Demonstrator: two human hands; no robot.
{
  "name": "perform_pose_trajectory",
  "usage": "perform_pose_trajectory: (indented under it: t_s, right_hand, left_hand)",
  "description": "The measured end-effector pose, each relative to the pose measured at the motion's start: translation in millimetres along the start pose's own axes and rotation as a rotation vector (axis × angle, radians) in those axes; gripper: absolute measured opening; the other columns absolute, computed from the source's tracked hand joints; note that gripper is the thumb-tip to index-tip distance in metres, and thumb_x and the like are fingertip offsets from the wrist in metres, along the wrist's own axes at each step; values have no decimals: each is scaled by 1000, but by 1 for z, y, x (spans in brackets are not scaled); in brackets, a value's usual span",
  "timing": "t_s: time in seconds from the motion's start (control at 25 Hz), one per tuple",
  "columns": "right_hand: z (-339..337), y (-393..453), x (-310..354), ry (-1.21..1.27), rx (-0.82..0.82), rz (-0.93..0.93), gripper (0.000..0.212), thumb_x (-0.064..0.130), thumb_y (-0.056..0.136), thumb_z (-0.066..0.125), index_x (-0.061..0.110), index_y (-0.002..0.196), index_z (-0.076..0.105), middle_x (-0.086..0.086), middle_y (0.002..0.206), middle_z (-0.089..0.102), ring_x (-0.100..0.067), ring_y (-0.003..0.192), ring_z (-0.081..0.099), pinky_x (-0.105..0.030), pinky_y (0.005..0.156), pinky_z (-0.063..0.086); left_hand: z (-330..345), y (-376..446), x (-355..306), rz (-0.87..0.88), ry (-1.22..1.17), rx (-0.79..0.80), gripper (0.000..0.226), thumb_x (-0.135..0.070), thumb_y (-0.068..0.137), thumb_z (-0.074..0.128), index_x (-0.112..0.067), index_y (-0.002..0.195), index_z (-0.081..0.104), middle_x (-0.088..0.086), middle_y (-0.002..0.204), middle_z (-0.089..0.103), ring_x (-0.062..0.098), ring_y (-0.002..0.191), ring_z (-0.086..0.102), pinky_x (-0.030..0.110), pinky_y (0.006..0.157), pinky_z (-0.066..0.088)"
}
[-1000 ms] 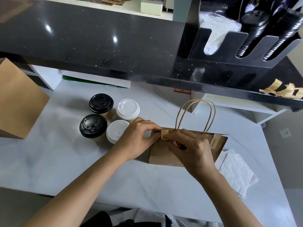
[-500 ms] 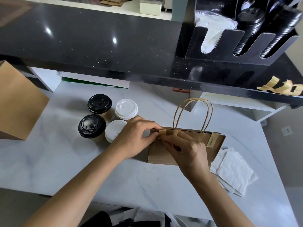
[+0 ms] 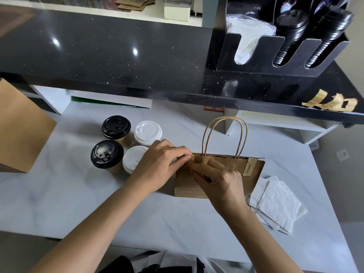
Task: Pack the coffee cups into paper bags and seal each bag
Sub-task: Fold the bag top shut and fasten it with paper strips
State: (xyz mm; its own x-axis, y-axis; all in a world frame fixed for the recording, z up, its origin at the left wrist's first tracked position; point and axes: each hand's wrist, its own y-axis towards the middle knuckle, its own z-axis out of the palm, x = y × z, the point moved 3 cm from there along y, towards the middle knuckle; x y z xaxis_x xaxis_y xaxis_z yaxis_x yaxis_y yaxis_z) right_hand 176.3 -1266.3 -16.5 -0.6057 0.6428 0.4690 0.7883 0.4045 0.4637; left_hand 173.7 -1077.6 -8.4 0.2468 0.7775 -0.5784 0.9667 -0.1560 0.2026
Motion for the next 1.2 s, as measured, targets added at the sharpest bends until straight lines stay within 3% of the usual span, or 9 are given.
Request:
perform_pose_trajectory:
  t_s: [0.16,0.48,0.72,0.88,1.0,1.08,1.2]
  right_hand:
    - [2,-6,-4,2,41,28,19,29,90,79,37,108,80,11,69,54,-6,58,38,-23,46,25]
    - [-1,-13,-11,47,49,64,19,21,88,81,36,101,81,11,69,57,-9,57,46,-28,43,38]
    - [-17,-24,-36,71,-73,129,7,21,93,75,25,98,78,5,67,55,-17,55,48,-34,47,45]
    - [-35,-31,-54,92,-221,187,9,21,92,72,25,98,76,13,64,44,-14,57,45,-24,52,41]
    - [-45,-33,-65,104,-303,313,8,30,91,70,34,97,68,8,65,45,-13,60,48,-15,56,37]
    - [-51,-32,-73,149,-374,434,20,35,87,66,35,106,61,8,75,53,-12,65,54,-9,61,38]
    - [-56,-29,-80,239,-404,457,35,31,87,67,33,120,57,12,84,52,-15,74,56,-9,69,39]
  left_hand:
    - [1,0,-4,15,46,-2,20,-39,103,50,-29,103,67,-9,87,68,15,91,54,41,83,47]
    - [3,3,-9,68,65,-41,11,-30,97,67,-22,96,75,-11,88,71,22,84,57,44,79,48]
    - [3,3,-8,76,83,-42,18,-32,96,65,-21,93,79,-11,83,72,23,83,57,48,75,49]
    - [3,4,-9,41,61,-29,18,-37,97,63,-25,97,76,-15,90,70,21,86,57,42,83,48]
    - [2,1,-10,6,28,-48,21,-39,96,63,-24,102,78,-16,96,71,21,89,58,39,85,48]
    - [1,0,-12,0,13,-46,24,-38,96,61,-23,101,79,-14,96,72,21,90,58,38,84,48]
    - [0,0,-14,4,20,-43,26,-36,96,59,-22,99,80,-13,94,72,21,90,57,38,83,48]
